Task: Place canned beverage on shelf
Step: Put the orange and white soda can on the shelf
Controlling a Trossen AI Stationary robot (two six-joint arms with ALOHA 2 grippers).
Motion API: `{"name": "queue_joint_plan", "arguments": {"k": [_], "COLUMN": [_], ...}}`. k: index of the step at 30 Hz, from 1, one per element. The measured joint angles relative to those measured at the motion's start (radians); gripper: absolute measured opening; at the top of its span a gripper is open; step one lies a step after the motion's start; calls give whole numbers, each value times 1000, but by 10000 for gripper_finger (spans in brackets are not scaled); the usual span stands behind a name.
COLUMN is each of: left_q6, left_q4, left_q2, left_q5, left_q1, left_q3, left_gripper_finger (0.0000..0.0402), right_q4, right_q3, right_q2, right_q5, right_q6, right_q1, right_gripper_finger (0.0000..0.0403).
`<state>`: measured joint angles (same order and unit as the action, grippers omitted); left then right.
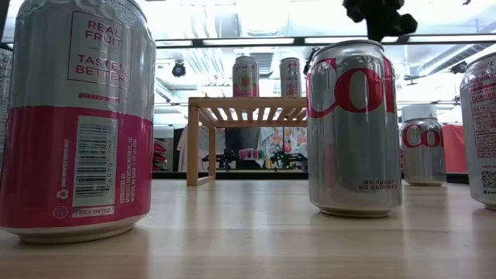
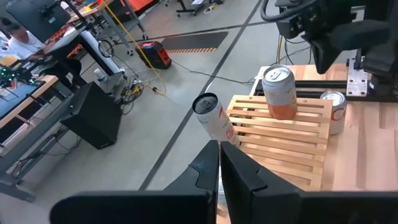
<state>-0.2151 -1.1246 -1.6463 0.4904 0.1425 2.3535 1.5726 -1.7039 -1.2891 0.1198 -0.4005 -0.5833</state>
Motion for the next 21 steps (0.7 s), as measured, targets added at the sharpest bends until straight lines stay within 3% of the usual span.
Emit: {"name": "queue_joint_plan", "arguments": {"k": [13, 21], "left_q6": [-12, -12], "left_q4": [1, 1], "left_q2": [0, 0], "left_q5": [0, 0], "left_q1": [3, 4], "left_q3": [0, 0], "left_gripper_finger": [0, 0], "right_q4": [-76, -107], "right_q3": [23, 23], "right_q2": [0, 0], "right_q5": [-87, -204], "right_q6": [5, 30], "right_q1": [-86, -105], "right_gripper_finger": [9, 9]}}
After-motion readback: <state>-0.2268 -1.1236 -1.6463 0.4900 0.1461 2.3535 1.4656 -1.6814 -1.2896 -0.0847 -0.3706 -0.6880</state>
